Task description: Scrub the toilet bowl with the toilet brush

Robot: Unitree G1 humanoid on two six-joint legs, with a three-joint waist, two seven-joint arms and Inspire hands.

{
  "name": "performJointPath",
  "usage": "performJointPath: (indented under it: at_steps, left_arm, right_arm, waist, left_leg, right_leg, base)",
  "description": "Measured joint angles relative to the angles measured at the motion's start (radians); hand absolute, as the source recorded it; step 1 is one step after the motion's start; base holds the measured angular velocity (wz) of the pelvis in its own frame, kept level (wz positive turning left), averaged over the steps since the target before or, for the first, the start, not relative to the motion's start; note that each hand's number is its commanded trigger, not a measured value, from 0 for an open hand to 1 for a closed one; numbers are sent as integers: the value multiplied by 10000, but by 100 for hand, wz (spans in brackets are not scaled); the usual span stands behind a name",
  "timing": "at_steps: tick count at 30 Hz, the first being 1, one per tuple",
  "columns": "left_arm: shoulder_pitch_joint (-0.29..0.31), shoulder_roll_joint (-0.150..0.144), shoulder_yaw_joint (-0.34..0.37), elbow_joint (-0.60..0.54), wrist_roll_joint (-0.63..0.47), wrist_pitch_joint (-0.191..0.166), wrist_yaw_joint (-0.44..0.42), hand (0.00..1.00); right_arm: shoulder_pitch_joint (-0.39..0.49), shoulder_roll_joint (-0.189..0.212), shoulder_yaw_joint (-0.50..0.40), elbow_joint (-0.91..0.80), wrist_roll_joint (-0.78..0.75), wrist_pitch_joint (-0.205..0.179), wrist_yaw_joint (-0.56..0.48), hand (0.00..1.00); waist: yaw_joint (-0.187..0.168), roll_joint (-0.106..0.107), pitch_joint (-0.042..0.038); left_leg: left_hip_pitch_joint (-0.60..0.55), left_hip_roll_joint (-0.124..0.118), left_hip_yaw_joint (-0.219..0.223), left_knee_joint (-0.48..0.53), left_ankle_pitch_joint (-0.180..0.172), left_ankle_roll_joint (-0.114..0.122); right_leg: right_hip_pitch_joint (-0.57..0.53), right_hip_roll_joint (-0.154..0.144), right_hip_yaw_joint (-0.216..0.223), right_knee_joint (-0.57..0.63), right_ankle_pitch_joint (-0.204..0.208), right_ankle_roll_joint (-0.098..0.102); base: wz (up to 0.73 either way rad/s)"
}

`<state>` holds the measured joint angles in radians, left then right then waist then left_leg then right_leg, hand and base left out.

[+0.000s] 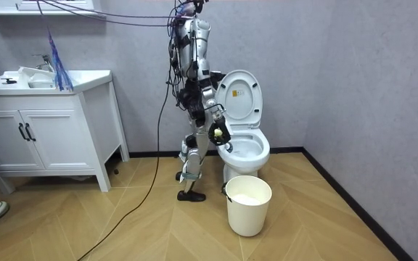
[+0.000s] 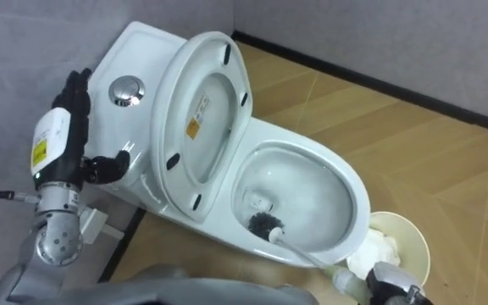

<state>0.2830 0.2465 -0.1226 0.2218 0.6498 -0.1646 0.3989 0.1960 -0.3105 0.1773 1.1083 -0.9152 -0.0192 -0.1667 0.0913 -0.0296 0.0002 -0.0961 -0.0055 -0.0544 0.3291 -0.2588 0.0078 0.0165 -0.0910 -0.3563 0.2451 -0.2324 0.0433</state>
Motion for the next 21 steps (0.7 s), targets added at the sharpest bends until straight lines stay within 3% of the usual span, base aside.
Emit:
performJointPath:
  at_steps: [6,11,17,20,21]
  left_arm:
    - [-355,36,-427,1269,-553,-243,-195,0]
    - [-956,90,-402,1545,-562,-510,-174,0]
    - [-1925,161,-622,1719,-727,-1014,-90,0]
    - [-2456,199,-952,1738,-972,-1130,-70,0]
    - [-2630,207,-1117,1736,-1102,-1151,-52,0]
  right_arm:
    - [-829,-105,229,626,565,-12,-419,100]
    - [-2011,-263,162,927,902,-143,-851,100]
    - [-4011,-909,247,1245,1096,-372,-1410,100]
    - [-4883,-1282,751,1385,1475,-241,-1738,100]
    - [-5089,-1441,969,1433,1559,-191,-1767,100]
  waist:
    - [22,-10,37]
    - [113,-154,139]
    - [657,-51,248]
    - [1039,57,312]
    - [1127,97,368]
  left_leg:
    - [-628,-14,-57,508,15,6]
    - [-1480,-102,-24,712,190,62]
    - [-2784,-109,26,840,569,51]
    - [-3428,-169,-6,885,776,30]
    - [-3621,-194,-16,875,849,30]
  right_leg:
    - [-572,-112,-44,615,-124,-119]
    - [-1572,-315,-13,1164,-178,-190]
    - [-3067,-430,59,1737,-13,-386]
    - [-3850,-567,34,2125,-1,-424]
    - [-4065,-647,-36,2234,1,-439]
  base:
    - [3]
    - [0]
    - [0]
    - [8]
    - [9]
